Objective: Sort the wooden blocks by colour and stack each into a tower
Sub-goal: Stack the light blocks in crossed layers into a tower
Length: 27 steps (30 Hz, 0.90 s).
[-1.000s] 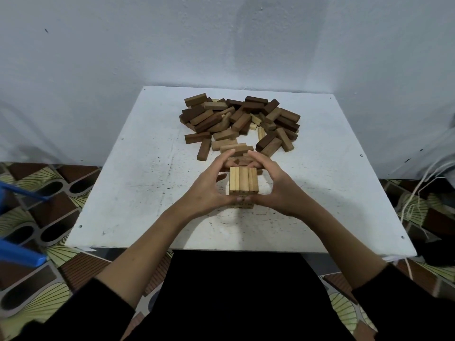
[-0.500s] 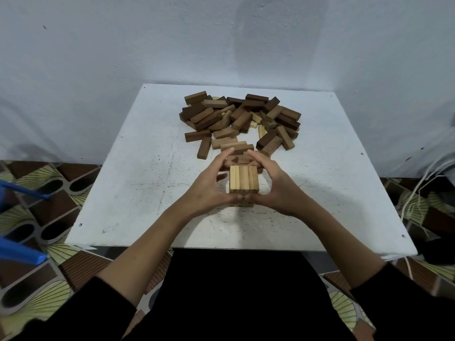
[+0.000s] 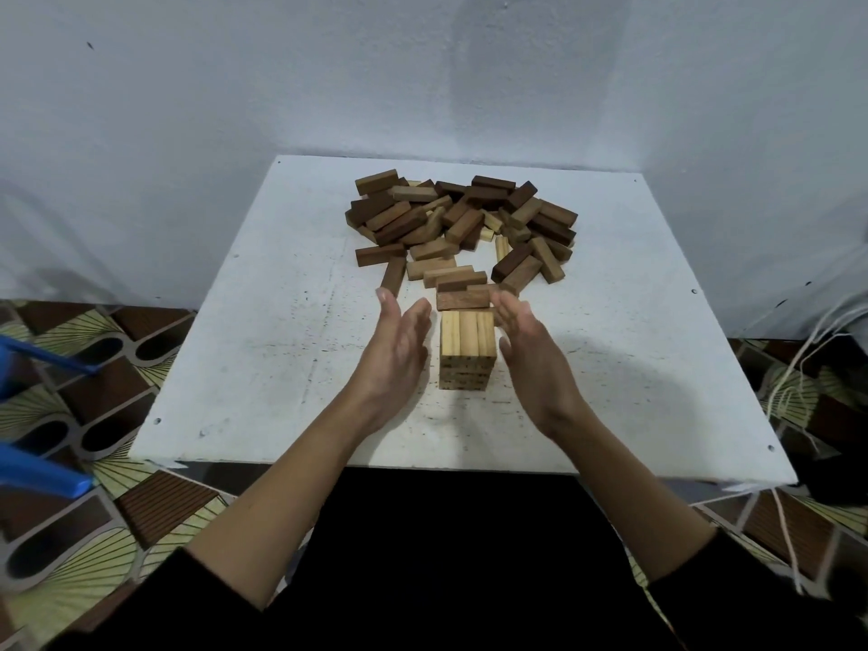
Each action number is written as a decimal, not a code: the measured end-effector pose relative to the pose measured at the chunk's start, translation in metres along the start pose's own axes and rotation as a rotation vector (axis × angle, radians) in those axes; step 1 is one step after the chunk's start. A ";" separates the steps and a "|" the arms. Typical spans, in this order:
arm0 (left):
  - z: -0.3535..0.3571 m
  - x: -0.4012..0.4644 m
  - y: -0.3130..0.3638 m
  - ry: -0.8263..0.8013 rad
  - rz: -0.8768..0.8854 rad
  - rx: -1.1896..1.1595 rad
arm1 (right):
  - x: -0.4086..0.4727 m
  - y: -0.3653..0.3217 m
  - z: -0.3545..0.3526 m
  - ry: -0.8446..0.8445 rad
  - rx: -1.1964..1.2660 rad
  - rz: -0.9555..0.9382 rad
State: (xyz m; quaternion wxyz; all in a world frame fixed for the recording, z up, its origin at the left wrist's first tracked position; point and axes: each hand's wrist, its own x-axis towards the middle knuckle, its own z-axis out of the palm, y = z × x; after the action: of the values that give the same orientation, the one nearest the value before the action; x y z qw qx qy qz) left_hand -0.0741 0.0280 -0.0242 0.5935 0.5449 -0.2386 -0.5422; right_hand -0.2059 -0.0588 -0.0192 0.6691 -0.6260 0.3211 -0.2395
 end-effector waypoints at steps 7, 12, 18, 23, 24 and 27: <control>0.011 0.006 -0.004 -0.149 0.017 0.049 | 0.002 0.003 0.017 0.006 0.134 0.132; 0.014 0.005 -0.007 -0.164 0.051 0.078 | 0.005 0.007 0.016 0.017 0.172 0.122; 0.016 0.005 -0.007 -0.198 0.044 0.112 | 0.007 0.012 0.017 0.029 0.198 0.130; 0.015 0.007 -0.009 -0.207 0.011 0.104 | 0.007 0.013 0.017 0.045 0.163 0.124; 0.015 0.007 -0.009 -0.205 0.022 0.130 | 0.007 0.014 0.016 0.045 0.158 0.125; 0.013 0.010 -0.013 -0.177 0.001 0.135 | 0.007 0.015 0.015 0.032 0.136 0.126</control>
State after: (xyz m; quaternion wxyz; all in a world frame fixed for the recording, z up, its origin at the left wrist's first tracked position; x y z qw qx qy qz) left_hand -0.0872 0.0159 -0.0354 0.5323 0.5332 -0.3264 -0.5707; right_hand -0.1914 -0.0519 -0.0344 0.7184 -0.5540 0.3534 -0.2283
